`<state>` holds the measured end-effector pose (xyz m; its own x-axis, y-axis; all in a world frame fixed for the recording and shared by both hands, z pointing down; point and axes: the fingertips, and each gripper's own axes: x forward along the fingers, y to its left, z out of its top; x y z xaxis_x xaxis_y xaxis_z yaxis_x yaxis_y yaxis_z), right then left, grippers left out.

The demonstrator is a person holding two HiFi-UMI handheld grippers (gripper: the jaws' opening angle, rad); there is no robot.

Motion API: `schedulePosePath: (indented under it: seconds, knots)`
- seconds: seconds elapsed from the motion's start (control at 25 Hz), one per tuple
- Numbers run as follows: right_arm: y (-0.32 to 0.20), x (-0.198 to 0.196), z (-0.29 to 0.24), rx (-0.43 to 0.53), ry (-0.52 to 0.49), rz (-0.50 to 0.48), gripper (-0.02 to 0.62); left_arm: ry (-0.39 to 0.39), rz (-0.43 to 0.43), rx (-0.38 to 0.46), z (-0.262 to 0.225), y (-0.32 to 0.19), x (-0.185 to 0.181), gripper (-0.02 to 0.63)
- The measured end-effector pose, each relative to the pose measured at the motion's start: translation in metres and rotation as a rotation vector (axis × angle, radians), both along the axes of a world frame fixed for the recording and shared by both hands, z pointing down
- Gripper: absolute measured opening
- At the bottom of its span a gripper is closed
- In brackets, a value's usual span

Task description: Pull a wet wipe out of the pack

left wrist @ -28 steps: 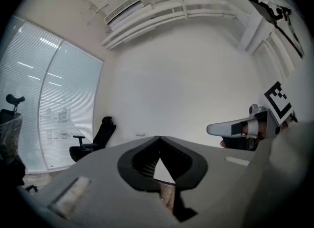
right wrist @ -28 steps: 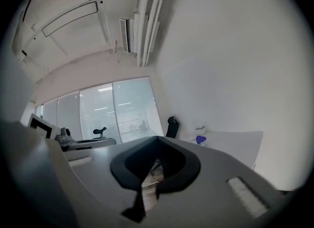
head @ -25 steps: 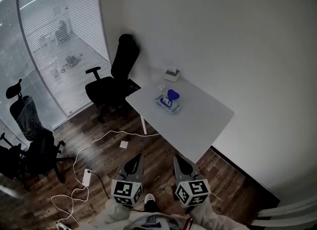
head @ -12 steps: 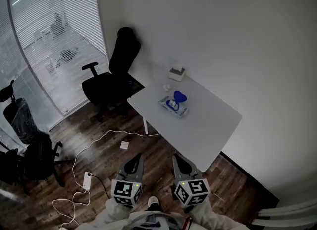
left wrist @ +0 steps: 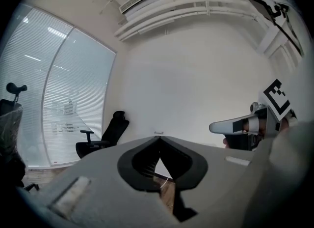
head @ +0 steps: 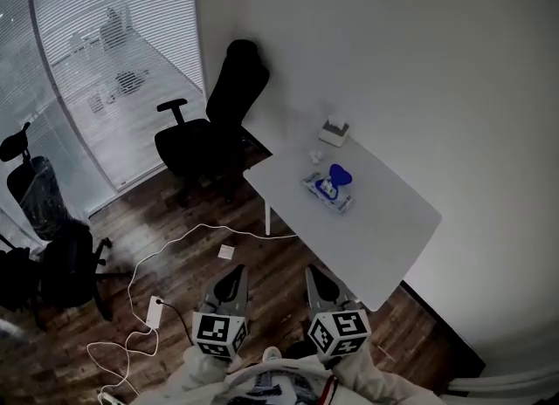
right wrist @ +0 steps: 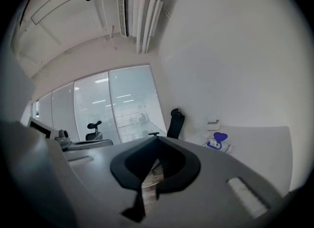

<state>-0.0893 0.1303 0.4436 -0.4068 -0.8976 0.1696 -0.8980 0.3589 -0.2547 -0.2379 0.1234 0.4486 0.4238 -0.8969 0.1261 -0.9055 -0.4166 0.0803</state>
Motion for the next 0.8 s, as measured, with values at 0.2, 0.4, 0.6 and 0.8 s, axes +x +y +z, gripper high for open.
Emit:
schedulePosePath:
  seconds: [0.2, 0.4, 0.6, 0.8]
  knots:
    - [-0.016, -0.004, -0.005, 0.008, 0.027, 0.012, 0.005, 0.003, -0.025, 0.019, -0.003, -0.013, -0.017, 0.005]
    - [-0.039, -0.013, -0.005, 0.001, 0.038, -0.010, 0.005, 0.016, -0.047, 0.010, 0.000, -0.032, -0.026, 0.005]
    - [-0.078, -0.011, 0.004, -0.014, 0.013, -0.001, 0.005, -0.003, -0.039, 0.006, 0.005, -0.066, -0.024, 0.005]
    - [-0.129, -0.005, 0.016, -0.032, -0.005, 0.005, 0.005, -0.032, -0.031, -0.017, 0.016, -0.114, -0.018, 0.005]
